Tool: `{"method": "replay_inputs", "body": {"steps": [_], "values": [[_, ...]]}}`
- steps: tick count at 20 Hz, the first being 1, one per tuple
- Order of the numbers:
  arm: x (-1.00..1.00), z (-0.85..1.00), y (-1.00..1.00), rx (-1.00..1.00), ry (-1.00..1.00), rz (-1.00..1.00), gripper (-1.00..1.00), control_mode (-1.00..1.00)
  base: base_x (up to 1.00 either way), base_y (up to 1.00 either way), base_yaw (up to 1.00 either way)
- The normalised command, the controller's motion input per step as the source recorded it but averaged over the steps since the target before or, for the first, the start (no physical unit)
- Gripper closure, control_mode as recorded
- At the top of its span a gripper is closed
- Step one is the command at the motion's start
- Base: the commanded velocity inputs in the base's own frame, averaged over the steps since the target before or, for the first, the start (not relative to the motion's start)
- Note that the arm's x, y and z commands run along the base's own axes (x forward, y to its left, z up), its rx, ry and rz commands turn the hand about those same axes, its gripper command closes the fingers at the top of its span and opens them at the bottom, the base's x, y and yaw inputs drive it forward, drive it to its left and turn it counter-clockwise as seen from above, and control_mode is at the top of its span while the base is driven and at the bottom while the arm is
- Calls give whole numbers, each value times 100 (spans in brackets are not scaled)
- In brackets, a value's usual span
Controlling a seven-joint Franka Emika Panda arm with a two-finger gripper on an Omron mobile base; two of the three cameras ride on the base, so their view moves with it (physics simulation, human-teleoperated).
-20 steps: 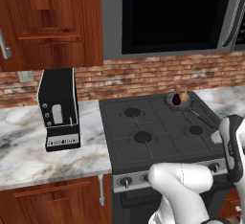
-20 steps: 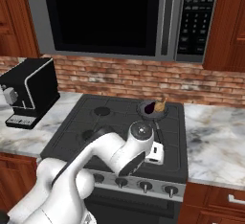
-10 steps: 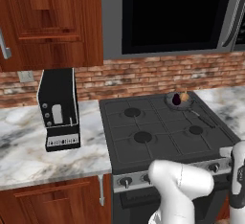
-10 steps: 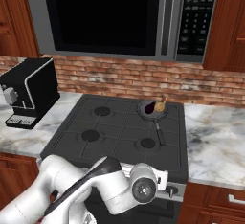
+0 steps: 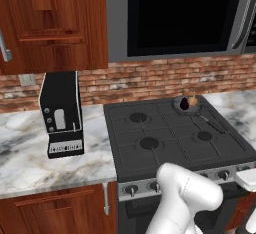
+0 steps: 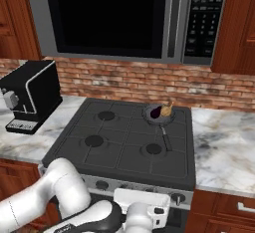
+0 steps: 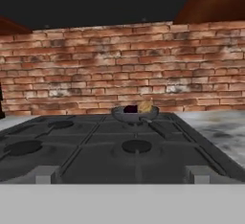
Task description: Put the onion and eggplant in the pan. Then turn on the rear right burner and set the heat to medium.
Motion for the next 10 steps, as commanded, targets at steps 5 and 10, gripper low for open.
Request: {"method": "replay_inputs", "body": {"steps": [5,10], "values": [[-33,0,0,0,-36,0,-100,-100,0,0,0],[-1,-27,0,-3,-3,0,-100,-100,0,0,0]]}}
